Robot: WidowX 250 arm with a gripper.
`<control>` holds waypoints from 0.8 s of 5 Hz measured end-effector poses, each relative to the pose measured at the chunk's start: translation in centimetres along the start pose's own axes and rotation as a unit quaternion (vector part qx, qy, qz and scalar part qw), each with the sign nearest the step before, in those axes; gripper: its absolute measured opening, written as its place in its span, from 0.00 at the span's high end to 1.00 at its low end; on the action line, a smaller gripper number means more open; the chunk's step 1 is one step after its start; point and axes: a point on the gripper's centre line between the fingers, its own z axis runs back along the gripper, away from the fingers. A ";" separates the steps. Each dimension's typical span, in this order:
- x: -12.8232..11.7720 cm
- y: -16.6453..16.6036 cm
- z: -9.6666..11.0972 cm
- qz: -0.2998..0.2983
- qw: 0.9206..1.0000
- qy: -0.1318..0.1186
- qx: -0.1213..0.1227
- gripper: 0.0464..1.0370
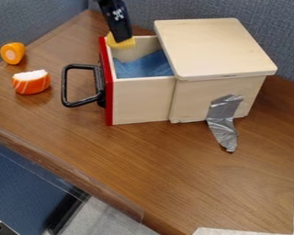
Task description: Put a yellow object in the drawer
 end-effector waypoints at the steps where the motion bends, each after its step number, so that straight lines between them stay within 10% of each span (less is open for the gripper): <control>1: 1.1 -0.7 -1.9 -0.006 1.000 0.002 0.009 0.41; 4: 3.5 -0.9 -5.6 -0.030 0.997 0.021 0.063 0.41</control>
